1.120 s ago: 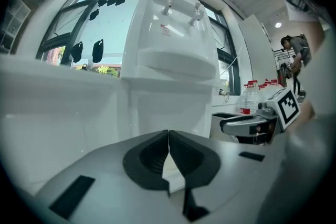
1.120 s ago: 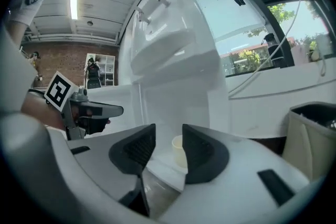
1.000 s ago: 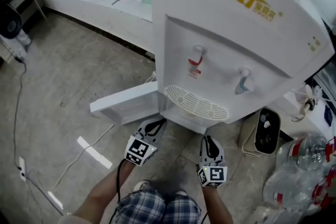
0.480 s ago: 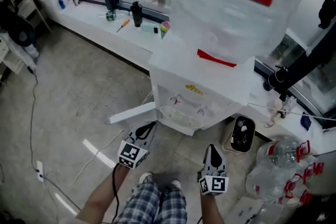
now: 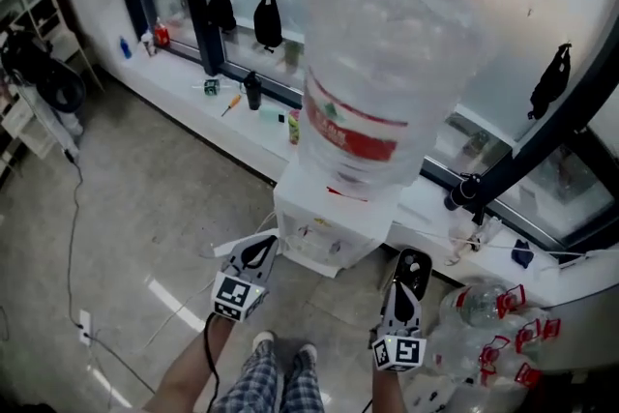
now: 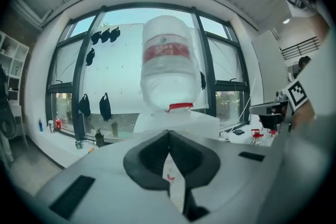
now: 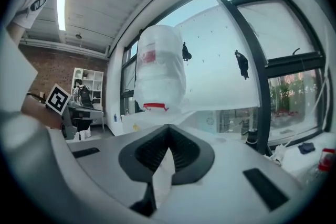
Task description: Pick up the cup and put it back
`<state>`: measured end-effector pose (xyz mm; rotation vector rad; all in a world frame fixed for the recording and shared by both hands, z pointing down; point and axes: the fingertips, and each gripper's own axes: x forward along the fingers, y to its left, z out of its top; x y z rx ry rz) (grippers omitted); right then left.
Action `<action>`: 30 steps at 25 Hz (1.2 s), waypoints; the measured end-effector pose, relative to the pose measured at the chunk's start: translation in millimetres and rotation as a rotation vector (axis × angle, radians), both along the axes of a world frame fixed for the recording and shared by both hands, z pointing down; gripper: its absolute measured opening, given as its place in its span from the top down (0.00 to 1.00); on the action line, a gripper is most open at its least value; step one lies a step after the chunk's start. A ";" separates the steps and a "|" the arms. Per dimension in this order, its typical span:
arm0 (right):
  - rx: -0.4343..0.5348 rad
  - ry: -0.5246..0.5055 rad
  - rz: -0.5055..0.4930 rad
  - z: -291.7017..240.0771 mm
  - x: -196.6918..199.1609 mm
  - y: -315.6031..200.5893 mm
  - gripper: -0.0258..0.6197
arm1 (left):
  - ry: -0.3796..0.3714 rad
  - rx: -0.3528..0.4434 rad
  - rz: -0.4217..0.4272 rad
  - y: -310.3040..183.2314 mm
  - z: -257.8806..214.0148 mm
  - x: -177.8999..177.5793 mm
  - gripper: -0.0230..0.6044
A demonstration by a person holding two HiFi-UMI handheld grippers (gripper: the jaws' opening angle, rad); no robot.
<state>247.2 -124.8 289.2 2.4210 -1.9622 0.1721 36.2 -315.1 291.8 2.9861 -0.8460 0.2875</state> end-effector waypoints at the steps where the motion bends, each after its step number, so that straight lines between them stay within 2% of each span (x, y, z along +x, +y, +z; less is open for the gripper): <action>1: 0.007 0.006 0.003 -15.0 4.2 3.3 0.93 | 0.000 0.007 0.002 0.6 -15.2 1.1 0.92; 6: 0.060 0.037 0.027 -96.2 17.6 14.0 0.93 | 0.018 0.040 0.025 1.6 -90.7 4.8 0.92; 10: 0.092 0.068 0.017 -133.0 17.3 24.2 0.93 | 0.040 0.060 0.040 10.8 -126.4 9.8 0.92; 14: 0.129 0.083 0.024 -158.2 12.2 33.8 0.93 | 0.068 0.046 0.051 18.3 -147.0 9.8 0.92; 21: 0.175 0.131 0.056 -185.3 14.6 38.4 0.93 | 0.093 0.068 0.065 16.6 -166.0 16.2 0.92; 30: 0.164 0.116 0.094 -182.8 21.6 39.2 0.94 | 0.102 0.084 0.097 10.9 -170.7 26.8 0.92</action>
